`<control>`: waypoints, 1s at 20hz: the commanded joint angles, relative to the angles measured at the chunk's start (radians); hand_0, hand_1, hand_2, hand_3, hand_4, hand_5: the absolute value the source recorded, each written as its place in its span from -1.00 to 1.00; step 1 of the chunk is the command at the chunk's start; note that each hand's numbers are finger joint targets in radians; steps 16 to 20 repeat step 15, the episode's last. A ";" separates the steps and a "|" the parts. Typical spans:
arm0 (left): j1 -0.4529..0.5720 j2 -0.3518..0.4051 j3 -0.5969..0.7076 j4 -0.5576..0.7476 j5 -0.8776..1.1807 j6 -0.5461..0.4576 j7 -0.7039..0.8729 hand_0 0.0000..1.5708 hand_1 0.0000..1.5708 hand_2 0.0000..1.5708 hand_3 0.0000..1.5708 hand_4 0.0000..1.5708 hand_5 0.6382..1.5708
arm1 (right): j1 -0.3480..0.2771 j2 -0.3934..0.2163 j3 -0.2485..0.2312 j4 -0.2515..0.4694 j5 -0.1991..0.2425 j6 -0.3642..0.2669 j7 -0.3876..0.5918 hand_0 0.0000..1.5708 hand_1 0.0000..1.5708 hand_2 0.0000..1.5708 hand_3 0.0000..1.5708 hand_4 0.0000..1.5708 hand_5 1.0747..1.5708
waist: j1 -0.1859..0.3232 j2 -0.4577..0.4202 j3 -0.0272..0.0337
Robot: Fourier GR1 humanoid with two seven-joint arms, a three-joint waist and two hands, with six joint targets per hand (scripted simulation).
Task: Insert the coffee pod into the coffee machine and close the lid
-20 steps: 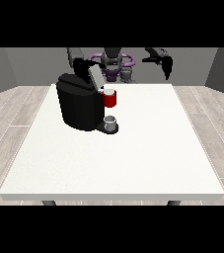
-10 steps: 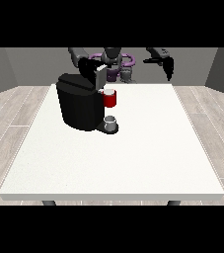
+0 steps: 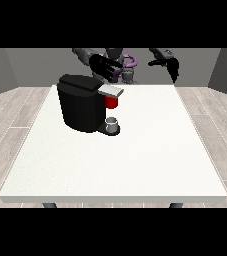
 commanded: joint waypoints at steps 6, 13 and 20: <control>0.058 0.015 -0.002 0.014 0.015 -0.038 -0.088 -1.00 -1.00 -1.00 -1.00 -0.85 1.00 | 0.028 0.048 0.004 -0.033 -0.025 0.051 -0.080 -1.00 -1.00 -1.00 -1.00 -0.83 1.00 | -0.020 -0.032 -0.0006; 0.159 -0.054 -0.049 0.008 -0.038 0.035 -0.067 -1.00 -1.00 -1.00 -1.00 -0.74 1.00 | 0.315 0.084 0.116 -0.141 -0.186 0.044 -0.119 -1.00 -1.00 -1.00 -1.00 -0.64 1.00 | -0.085 -0.209 -0.0002; 0.118 -0.059 -0.023 0.041 -0.021 0.054 -0.085 -1.00 -1.00 -1.00 -1.00 -0.76 1.00 | 0.369 0.084 0.154 -0.176 -0.216 0.016 -0.119 -1.00 -1.00 -1.00 -1.00 -0.80 1.00 | -0.137 -0.190 -0.0004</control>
